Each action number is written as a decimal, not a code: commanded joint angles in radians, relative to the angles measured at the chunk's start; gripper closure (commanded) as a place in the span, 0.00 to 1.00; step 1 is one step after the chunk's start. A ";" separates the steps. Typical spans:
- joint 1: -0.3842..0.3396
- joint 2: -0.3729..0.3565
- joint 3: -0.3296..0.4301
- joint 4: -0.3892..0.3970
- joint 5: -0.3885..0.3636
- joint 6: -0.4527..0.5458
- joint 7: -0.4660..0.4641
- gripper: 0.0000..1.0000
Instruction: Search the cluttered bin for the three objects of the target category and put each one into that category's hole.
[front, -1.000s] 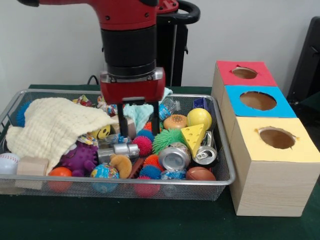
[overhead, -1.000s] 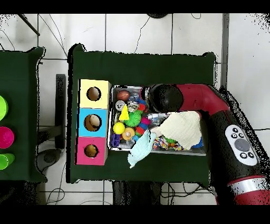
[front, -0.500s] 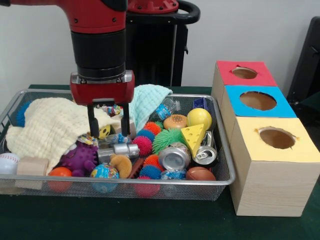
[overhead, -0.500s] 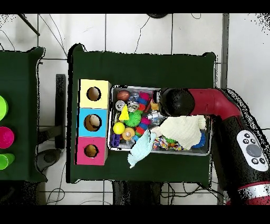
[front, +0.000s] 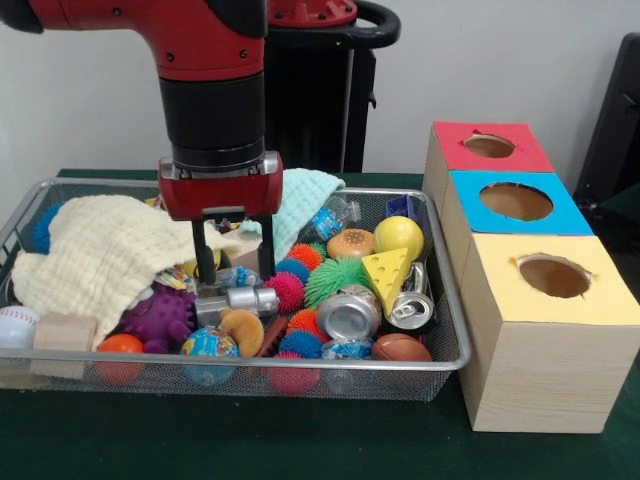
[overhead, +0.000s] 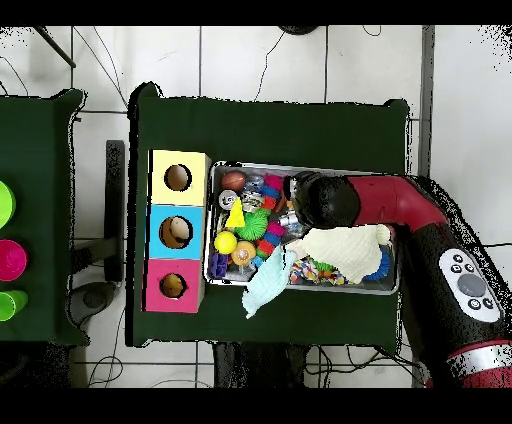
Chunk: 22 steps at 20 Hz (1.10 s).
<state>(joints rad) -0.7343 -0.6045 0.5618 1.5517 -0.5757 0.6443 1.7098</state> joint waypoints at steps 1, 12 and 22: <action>-0.021 0.051 0.049 0.103 -0.045 -0.088 -0.100 0.00; -0.004 0.096 0.043 0.032 -0.068 -0.141 -0.110 0.00; 0.045 0.081 -0.005 -0.012 -0.109 -0.147 -0.063 0.00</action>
<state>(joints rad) -0.7121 -0.5553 0.5627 1.5832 -0.6214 0.5359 1.7098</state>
